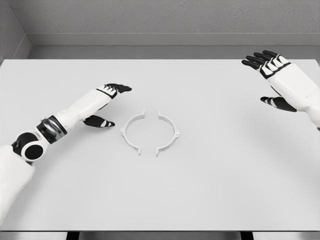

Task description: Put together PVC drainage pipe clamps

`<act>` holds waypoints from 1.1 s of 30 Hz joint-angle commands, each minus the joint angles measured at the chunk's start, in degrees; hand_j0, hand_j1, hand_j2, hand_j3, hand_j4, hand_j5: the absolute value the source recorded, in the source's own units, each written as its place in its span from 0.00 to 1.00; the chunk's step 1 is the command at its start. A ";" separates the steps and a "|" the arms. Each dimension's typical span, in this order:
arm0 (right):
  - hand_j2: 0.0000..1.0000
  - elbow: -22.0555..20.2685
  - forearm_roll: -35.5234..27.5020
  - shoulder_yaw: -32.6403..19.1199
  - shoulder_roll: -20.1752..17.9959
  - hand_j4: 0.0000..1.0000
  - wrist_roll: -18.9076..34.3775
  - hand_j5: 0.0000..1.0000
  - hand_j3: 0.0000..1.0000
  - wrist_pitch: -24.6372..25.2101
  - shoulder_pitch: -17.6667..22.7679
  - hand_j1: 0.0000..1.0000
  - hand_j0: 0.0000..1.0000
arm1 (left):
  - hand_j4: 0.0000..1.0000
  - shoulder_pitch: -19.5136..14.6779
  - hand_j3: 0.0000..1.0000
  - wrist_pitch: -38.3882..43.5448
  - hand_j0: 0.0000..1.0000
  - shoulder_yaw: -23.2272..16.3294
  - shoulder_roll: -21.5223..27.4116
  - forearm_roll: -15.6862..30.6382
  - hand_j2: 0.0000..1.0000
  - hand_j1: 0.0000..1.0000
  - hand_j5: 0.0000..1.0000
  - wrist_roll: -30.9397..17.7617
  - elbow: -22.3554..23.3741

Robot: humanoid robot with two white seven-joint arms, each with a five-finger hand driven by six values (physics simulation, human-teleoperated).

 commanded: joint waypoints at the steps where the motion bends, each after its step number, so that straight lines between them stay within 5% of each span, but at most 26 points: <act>1: 1.00 -0.13 -0.32 -0.04 0.52 1.00 -0.03 1.00 1.00 0.05 0.09 1.00 1.00 | 1.00 0.00 1.00 0.05 1.00 -0.57 0.10 0.52 1.00 1.00 1.00 0.03 -0.71; 33: 1.00 -0.05 -0.32 1.20 0.43 1.00 0.06 1.00 1.00 0.05 0.26 1.00 1.00 | 1.00 0.79 1.00 0.05 1.00 -2.42 0.01 -0.01 1.00 1.00 1.00 0.03 -0.88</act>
